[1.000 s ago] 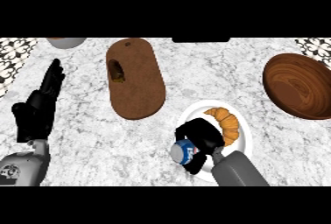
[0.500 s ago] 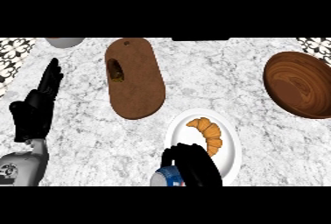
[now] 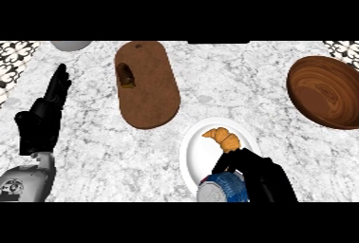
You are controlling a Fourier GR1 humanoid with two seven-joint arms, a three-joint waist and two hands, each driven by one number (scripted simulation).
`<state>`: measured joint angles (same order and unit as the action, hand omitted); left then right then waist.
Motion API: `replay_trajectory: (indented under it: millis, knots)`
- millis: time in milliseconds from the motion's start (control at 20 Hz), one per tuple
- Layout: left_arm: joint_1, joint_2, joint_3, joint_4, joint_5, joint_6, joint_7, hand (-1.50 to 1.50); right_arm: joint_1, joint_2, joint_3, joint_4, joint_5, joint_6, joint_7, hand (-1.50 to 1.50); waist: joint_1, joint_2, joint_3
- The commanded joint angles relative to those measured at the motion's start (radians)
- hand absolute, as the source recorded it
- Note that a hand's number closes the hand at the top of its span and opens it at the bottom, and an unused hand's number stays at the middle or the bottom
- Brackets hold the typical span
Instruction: Pick the can from the plate and place it in the bowl
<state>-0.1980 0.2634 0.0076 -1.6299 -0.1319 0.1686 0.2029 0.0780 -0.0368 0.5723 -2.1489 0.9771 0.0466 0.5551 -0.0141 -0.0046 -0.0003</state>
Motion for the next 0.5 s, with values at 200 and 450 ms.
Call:
replay_trajectory:
  millis: [200, 450]
  knots:
    - [0.0, 0.003, 0.043, 0.048, 0.029, -0.035, -0.065, 0.0, -0.127, -0.015, -0.371, -0.036, -0.196, 0.034, 0.008, 1.5, 0.015, 0.008, 0.0]
    - [0.021, -0.018, 0.011, 0.012, -0.001, -0.024, -0.049, 0.0, -0.204, -0.127, -0.67, 0.152, -0.376, -0.029, -0.176, 1.5, 0.02, 0.008, 0.001]
